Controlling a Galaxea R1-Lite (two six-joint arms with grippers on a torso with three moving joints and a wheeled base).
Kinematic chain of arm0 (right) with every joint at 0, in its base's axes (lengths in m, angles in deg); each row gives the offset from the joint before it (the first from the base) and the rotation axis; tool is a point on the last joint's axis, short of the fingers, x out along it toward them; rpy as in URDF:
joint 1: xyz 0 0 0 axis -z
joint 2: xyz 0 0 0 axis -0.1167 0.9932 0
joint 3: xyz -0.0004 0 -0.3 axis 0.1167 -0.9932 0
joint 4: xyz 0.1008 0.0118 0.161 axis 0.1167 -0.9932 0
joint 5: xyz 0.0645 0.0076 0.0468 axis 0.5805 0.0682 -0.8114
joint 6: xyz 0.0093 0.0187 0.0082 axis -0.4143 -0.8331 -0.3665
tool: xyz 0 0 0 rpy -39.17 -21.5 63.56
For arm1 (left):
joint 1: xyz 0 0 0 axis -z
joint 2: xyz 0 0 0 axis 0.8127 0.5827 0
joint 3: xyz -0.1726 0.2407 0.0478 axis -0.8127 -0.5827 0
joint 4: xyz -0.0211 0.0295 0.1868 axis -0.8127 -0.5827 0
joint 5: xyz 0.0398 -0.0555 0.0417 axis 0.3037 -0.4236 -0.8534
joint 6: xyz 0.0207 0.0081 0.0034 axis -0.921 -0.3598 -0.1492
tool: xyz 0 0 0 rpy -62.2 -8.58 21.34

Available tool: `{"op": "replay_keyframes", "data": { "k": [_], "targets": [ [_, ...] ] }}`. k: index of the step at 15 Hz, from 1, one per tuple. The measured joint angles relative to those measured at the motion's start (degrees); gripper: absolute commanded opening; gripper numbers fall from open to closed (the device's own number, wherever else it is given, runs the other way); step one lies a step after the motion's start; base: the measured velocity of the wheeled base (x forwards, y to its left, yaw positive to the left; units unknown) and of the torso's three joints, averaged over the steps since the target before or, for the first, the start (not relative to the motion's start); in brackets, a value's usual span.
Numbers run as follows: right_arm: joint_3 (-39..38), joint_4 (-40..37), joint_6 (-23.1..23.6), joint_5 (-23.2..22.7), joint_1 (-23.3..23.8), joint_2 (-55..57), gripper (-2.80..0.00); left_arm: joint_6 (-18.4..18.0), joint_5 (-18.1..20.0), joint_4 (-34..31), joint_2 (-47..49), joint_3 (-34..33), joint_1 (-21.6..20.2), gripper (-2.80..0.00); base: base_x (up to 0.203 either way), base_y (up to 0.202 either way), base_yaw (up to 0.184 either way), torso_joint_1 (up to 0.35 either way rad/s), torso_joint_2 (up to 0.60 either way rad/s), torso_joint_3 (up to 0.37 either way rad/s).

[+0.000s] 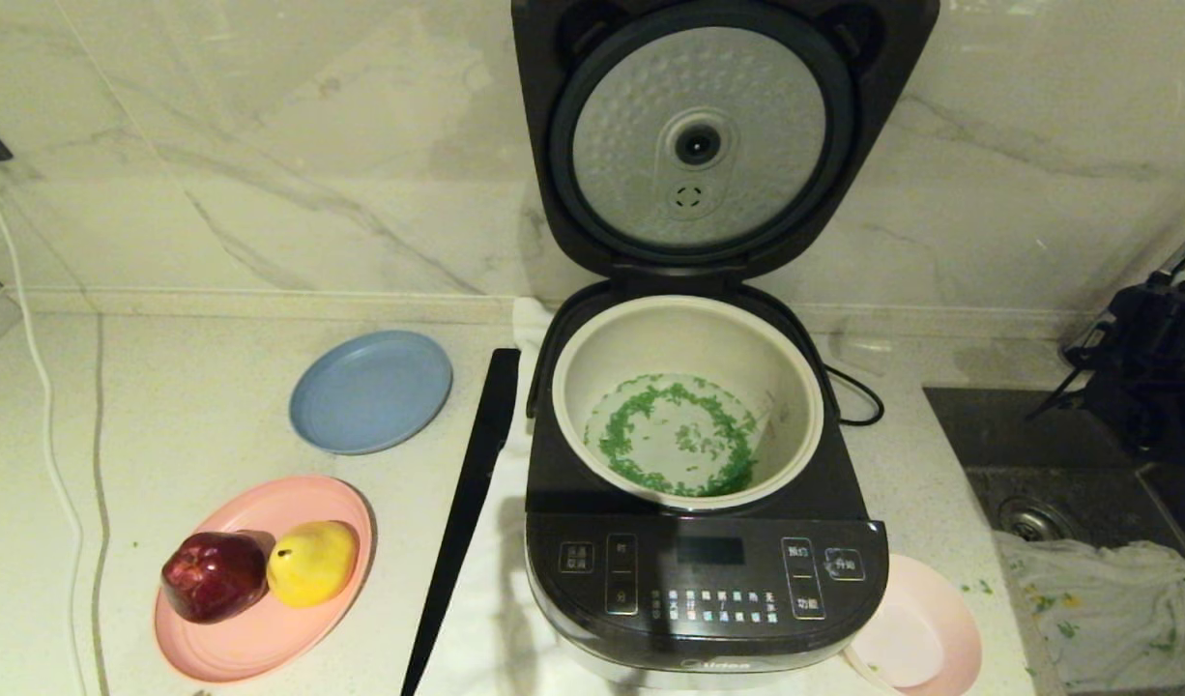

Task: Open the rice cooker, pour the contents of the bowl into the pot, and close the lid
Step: Turn off the tap

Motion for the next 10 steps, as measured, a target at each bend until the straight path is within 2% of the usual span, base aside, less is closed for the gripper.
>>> {"op": "replay_keyframes", "data": {
  "k": [5, 8, 10],
  "targets": [
    [-1.57, 0.36, 0.63, 1.19, -1.02, -1.54, -2.80, -0.06, 0.00, 0.01, 0.00, 0.00, 0.00, -2.80, 0.000, 0.000, 0.000, 0.000, 0.00, 0.000],
    [-5.76, -0.16, 0.62, 0.91, -2.69, -7.28, -2.80, -0.01, -0.02, 0.00, 0.00, 0.00, 0.00, -2.80, 0.000, 0.000, 0.000, 0.000, 0.00, 0.000],
    [-7.63, -3.12, 0.51, 0.10, -5.11, -12.72, -2.80, 0.00, 0.02, 0.00, 0.00, 0.00, 0.00, -2.80, 0.000, 0.000, 0.000, 0.000, 0.00, 0.000]
  ]
}}
